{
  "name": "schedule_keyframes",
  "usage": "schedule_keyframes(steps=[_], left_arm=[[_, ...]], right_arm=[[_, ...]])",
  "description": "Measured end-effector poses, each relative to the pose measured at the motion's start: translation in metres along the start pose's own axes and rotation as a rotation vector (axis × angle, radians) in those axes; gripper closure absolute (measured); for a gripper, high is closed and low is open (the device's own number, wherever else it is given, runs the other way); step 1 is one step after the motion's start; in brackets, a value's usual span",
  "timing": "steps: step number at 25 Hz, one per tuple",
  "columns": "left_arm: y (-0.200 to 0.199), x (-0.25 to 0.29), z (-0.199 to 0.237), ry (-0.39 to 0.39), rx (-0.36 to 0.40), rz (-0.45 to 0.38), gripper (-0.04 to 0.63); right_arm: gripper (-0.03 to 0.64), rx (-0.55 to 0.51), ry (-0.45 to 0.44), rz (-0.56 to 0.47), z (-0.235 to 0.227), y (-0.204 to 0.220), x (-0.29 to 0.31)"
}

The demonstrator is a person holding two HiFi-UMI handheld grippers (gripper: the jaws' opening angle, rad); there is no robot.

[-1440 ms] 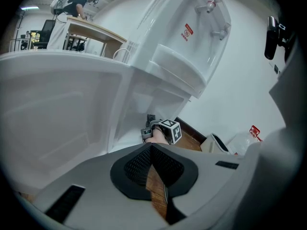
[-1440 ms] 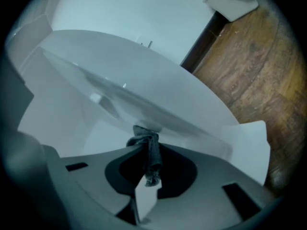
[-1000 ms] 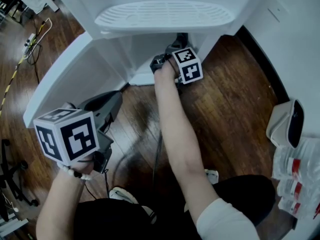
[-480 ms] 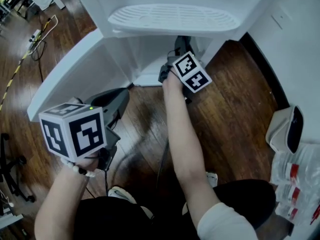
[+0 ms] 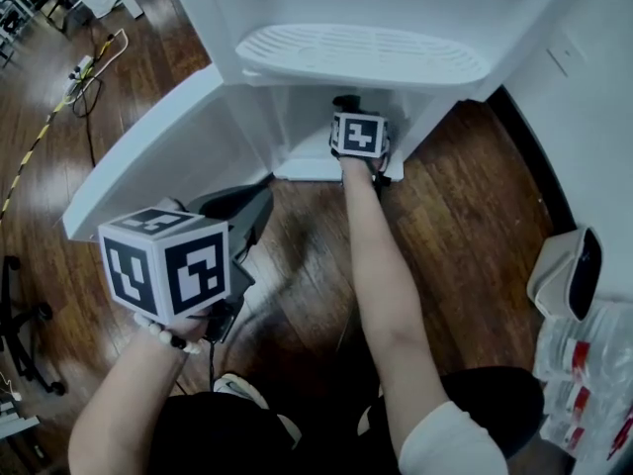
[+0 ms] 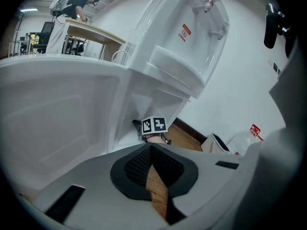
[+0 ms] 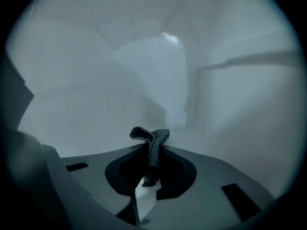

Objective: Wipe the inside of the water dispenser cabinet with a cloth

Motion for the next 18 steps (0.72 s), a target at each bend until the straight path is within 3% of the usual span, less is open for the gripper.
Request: schedule_keyframes(steps=[9, 11, 13, 15, 18], left_arm=[[0.003, 0.006, 0.006, 0.006, -0.009, 0.01, 0.598], [0.003, 0.007, 0.007, 0.007, -0.009, 0.012, 0.597], [0.003, 0.008, 0.009, 0.006, -0.016, 0.01, 0.597], [0.004, 0.008, 0.01, 0.007, -0.017, 0.011, 0.598], [0.005, 0.008, 0.012, 0.007, -0.02, 0.016, 0.598]], right_arm=[[0.572, -0.017, 0.05, 0.065, 0.001, 0.008, 0.009], [0.572, -0.088, 0.089, 0.098, 0.0, 0.012, 0.009], [0.572, -0.244, 0.142, 0.125, 0.0, 0.011, 0.008], [0.572, -0.359, 0.132, 0.126, 0.002, 0.008, 0.012], [0.572, -0.355, 0.071, 0.115, 0.006, 0.005, 0.021]])
Point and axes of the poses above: the fingertips, and each gripper's own axes: x forward along the fingers, z to its left, y out of its underside, the point moved 5 cm from there along -x, backward along the fingers, and after that the axes turned 5 degrees about x, right-handed, at the moved point
